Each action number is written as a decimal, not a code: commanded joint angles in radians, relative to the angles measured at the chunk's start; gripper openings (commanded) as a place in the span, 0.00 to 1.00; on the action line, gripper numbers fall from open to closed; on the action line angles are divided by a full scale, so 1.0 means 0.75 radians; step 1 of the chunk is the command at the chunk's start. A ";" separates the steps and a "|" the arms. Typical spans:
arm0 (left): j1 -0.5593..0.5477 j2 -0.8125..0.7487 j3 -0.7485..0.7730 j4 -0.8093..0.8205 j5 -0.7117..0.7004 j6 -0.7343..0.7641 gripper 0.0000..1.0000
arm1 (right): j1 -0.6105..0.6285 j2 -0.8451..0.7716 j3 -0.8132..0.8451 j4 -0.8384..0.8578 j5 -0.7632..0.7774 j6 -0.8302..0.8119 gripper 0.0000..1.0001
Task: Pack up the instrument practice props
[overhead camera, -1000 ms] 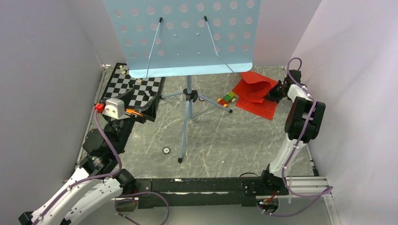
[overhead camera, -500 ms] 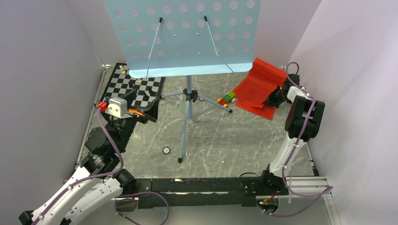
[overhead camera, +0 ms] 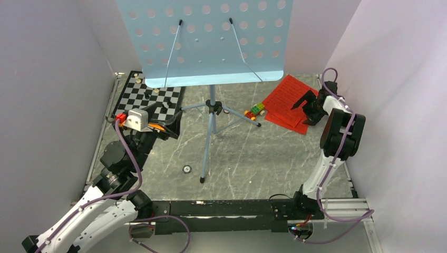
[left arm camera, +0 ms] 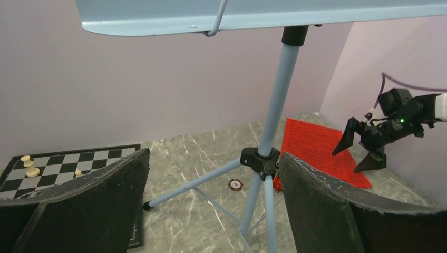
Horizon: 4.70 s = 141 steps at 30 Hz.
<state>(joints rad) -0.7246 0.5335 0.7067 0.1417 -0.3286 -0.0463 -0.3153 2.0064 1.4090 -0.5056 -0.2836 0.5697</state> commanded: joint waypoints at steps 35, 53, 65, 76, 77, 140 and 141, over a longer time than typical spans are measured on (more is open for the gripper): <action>0.001 0.583 -0.120 0.983 0.381 0.323 0.96 | 0.981 -1.294 -0.916 0.668 0.328 0.009 0.91; 0.002 1.069 0.280 1.083 0.413 0.335 0.67 | 1.038 -1.432 -1.019 0.662 0.238 0.026 0.91; 0.003 1.094 0.289 1.083 0.366 0.215 0.46 | 1.038 -1.447 -0.981 0.631 0.208 0.005 0.91; 0.003 1.069 0.282 1.058 0.374 0.293 0.10 | 1.038 -1.378 -0.907 0.752 0.059 0.077 0.99; 0.003 1.067 0.284 1.048 0.384 0.298 0.05 | 1.038 -1.364 -0.899 0.772 0.045 0.085 0.99; 0.003 1.040 0.313 0.806 0.488 0.265 0.00 | 1.719 -0.720 -1.053 1.880 1.089 -1.748 0.00; 0.004 1.042 0.312 0.810 0.485 0.260 0.00 | 1.763 -0.679 -1.078 1.979 1.139 -1.884 0.00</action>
<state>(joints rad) -0.7086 1.3128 0.9108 0.8013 -0.0380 0.1120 0.9146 1.3964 0.6888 0.8165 0.2638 -0.2714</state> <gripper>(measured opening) 0.298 0.077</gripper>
